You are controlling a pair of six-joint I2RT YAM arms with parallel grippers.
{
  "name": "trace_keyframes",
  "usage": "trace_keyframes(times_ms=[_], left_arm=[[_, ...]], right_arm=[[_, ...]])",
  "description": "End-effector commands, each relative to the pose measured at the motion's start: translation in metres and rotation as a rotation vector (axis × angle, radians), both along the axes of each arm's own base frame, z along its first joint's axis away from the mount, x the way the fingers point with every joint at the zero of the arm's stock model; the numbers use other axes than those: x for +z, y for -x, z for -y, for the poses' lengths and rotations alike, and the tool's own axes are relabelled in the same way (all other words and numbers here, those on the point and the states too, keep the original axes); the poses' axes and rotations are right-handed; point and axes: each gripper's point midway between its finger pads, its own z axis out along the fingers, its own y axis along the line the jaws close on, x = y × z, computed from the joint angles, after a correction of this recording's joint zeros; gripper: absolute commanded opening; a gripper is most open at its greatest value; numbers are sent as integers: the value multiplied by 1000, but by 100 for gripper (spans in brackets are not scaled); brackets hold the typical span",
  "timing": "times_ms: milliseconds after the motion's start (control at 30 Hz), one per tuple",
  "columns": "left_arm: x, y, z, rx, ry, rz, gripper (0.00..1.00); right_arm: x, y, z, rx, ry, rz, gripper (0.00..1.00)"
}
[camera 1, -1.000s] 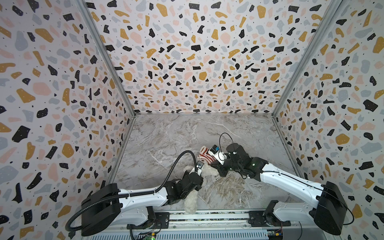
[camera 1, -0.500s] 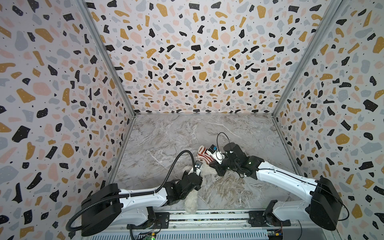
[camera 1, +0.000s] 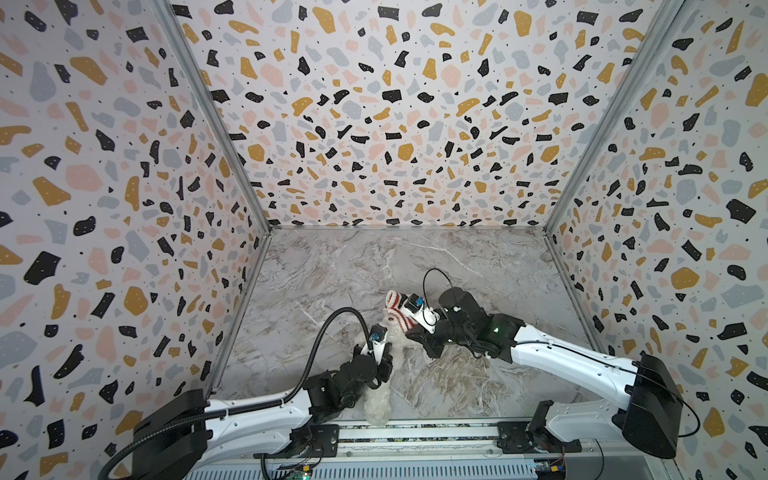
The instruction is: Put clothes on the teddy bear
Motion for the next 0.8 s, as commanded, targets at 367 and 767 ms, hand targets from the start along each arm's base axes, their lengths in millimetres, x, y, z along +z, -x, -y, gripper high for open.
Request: trace_keyframes(times_ms=[367, 767], left_arm=[[96, -6, -12, 45, 216, 277, 0], [112, 5, 3, -49, 257, 330, 0]], right_arm=[[67, 24, -24, 77, -96, 76, 0], [106, 26, -37, 57, -213, 107, 3]])
